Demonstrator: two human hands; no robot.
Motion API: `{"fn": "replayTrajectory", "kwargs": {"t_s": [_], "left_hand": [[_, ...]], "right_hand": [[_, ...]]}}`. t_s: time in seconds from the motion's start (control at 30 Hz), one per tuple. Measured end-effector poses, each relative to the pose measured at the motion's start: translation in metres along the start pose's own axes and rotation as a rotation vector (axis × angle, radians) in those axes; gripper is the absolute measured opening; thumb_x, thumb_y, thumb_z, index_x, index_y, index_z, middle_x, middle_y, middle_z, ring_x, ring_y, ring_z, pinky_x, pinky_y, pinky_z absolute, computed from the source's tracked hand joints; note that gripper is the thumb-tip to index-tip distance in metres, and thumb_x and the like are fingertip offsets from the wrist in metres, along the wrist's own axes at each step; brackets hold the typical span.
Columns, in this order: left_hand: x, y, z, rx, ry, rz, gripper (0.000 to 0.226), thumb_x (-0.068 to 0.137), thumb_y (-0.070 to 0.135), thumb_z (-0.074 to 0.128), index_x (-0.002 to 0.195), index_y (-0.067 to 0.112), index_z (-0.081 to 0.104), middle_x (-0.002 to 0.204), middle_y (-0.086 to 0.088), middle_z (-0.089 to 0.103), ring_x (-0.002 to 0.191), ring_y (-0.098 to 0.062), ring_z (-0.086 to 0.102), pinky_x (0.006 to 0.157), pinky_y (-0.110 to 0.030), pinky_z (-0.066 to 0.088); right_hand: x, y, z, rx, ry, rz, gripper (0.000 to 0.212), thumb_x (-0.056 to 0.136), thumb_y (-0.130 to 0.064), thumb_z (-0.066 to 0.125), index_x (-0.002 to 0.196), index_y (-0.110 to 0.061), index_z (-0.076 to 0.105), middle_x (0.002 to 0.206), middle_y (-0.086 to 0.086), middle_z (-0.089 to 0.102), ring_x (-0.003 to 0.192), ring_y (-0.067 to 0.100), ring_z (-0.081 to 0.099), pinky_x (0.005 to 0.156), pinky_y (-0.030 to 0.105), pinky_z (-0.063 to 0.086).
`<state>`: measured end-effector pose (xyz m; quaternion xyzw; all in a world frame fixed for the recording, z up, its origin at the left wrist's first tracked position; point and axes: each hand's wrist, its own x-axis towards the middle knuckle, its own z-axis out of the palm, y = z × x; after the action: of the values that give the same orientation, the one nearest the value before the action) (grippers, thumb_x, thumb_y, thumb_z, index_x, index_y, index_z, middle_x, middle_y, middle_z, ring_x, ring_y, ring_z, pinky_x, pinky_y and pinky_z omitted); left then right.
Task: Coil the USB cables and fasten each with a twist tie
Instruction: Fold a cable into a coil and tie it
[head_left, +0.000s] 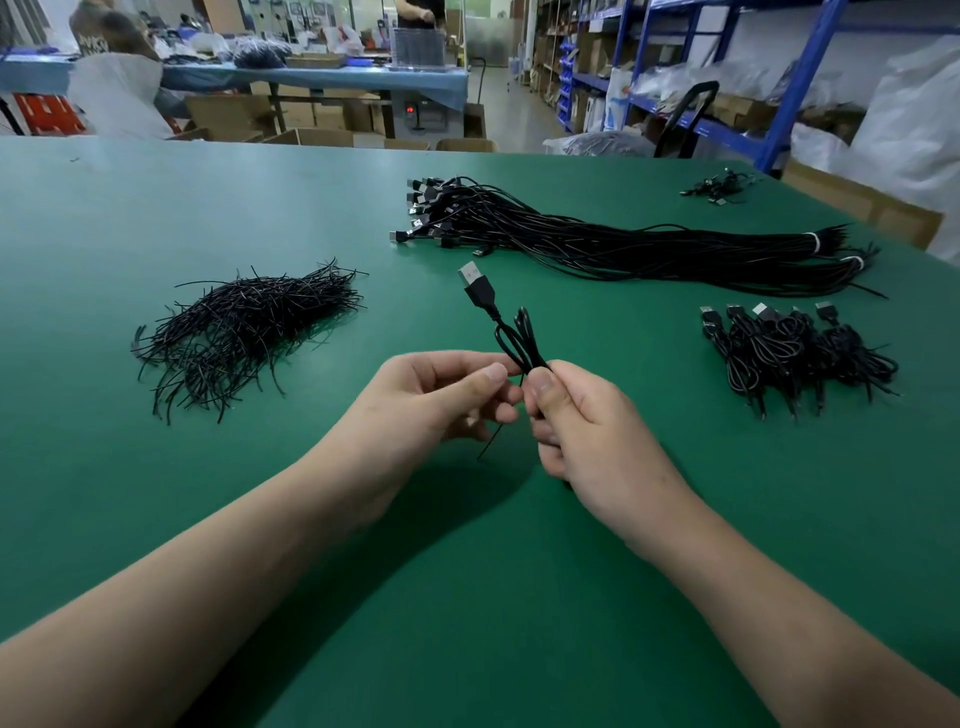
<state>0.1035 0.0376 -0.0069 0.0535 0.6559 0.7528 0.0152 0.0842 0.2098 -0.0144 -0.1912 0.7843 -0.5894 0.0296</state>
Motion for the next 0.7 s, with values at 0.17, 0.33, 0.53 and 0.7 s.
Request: {"fn": "replayTrajectory", "kwargs": {"t_s": [0.17,0.33,0.53,0.7], "left_hand": [[0.005,-0.001,-0.019,0.894,0.143,0.150,0.013,0.094,0.033,0.068,0.103,0.031,0.078,0.082,0.014,0.071,0.069,0.003,0.060,0.067,-0.011,0.043],[0.002,-0.007,-0.010,1.155,0.029,0.189,0.027,0.079,0.062,0.068,0.096,0.043,0.076,0.085,0.015,0.060,0.072,-0.001,0.056,0.073,-0.028,0.049],[0.002,-0.009,0.001,1.253,0.107,0.258,0.025,0.080,0.064,0.066,0.092,0.043,0.071,0.080,0.020,0.056,0.072,0.003,0.055,0.068,-0.028,0.049],[0.002,-0.008,0.005,1.280,0.111,0.309,0.022,0.085,0.056,0.070,0.101,0.041,0.071,0.082,0.022,0.059,0.074,0.000,0.056,0.069,-0.026,0.049]], "right_hand": [[0.000,-0.002,-0.004,0.043,0.026,0.017,0.036,0.109,-0.032,0.036,0.078,-0.016,0.045,0.057,-0.014,0.032,0.050,0.010,0.025,0.046,0.025,0.023],[0.000,-0.001,-0.003,0.038,0.030,0.032,0.036,0.109,-0.031,0.036,0.079,-0.015,0.047,0.055,-0.014,0.033,0.047,0.008,0.026,0.045,0.023,0.024],[0.006,-0.001,-0.012,0.120,0.200,0.049,0.036,0.109,-0.030,0.033,0.077,-0.017,0.045,0.059,-0.010,0.029,0.049,0.009,0.023,0.043,0.020,0.022],[0.007,0.004,-0.017,0.132,0.242,0.127,0.035,0.110,-0.031,0.033,0.079,-0.017,0.043,0.061,-0.008,0.029,0.048,0.009,0.023,0.041,0.017,0.023]]}}
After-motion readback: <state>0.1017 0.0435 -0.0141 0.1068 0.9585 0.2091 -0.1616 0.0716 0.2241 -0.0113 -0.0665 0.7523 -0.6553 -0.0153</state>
